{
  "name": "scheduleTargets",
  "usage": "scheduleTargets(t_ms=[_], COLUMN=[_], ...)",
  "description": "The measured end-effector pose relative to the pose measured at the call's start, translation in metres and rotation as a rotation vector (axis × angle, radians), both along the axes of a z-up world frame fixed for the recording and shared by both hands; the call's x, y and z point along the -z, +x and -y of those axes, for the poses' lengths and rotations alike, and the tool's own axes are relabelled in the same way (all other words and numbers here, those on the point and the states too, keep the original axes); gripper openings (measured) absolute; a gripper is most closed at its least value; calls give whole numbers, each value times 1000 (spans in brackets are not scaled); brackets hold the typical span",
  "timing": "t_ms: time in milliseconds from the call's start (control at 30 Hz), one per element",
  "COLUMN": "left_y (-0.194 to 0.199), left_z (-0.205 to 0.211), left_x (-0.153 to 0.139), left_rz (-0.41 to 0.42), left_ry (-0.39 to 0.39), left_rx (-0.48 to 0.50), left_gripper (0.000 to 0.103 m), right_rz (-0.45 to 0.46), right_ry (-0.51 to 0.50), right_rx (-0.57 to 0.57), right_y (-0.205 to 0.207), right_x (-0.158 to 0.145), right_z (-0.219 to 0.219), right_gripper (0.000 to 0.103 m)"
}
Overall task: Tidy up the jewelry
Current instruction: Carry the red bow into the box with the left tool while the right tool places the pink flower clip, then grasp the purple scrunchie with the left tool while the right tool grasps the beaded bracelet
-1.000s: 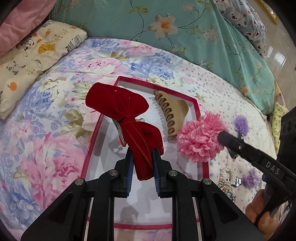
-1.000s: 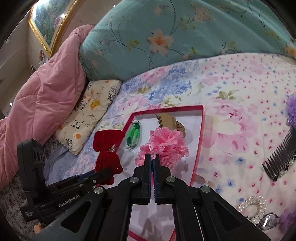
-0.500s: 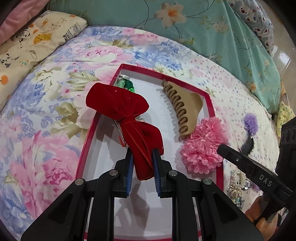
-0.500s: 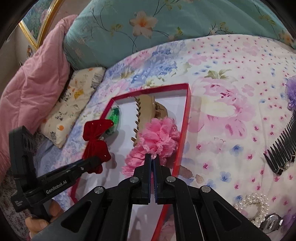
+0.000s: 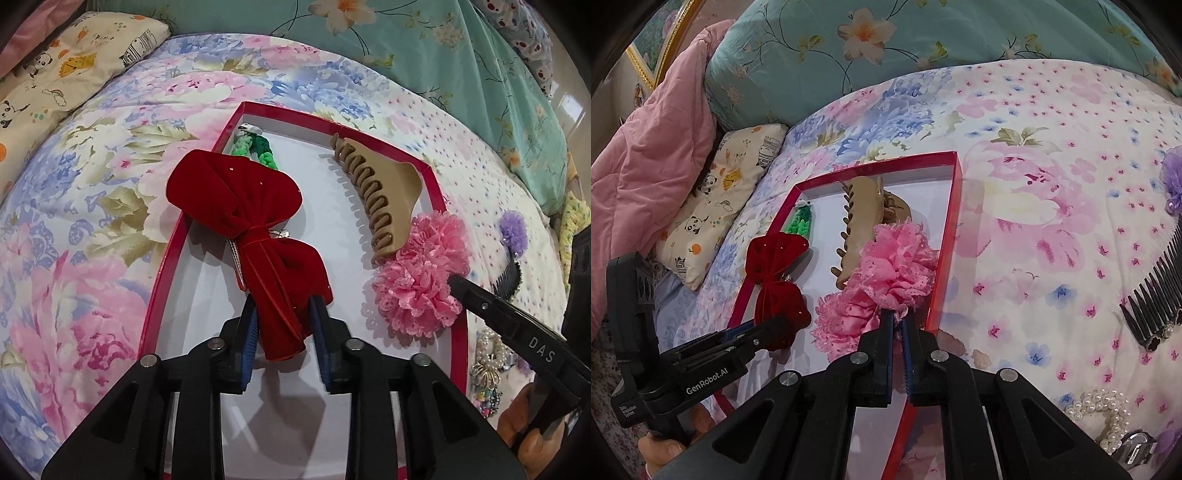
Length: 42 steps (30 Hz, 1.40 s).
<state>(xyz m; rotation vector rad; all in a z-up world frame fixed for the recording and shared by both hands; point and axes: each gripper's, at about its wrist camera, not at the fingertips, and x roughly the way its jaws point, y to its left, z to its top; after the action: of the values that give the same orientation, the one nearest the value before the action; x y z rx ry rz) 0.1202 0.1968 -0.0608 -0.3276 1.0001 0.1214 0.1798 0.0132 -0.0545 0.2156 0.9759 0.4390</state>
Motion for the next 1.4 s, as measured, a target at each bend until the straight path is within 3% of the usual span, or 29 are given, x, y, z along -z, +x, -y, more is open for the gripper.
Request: scheduleTargets(t_ms=[67,133,333,600,933,1400], left_y=[-1,-3,-14,-33,-38,-46], left_z=[0,-1,-2,6,52,121], left_x=[-2,-6,-17,-40,-63,-71], left_rz=[1,11,33,76,108,109], left_ry=[11,10,5,11,17,11], left_rx=[-8,-16,-27,-24,61,188], left_gripper=[40,63,69,74,76,79], right_rz=[6,5,40,66,69,79], right_ry=[-12,1,18,77,120,30], right_rx=[6,5,-1,23,156,337], right_y=[0,-1,-12,-29,-57,-118], right_x=[-1,-4,-19,-39,-53,-55], right_z=[0,1,1,26,108,217], right_gripper=[11,19,57,61,64,66])
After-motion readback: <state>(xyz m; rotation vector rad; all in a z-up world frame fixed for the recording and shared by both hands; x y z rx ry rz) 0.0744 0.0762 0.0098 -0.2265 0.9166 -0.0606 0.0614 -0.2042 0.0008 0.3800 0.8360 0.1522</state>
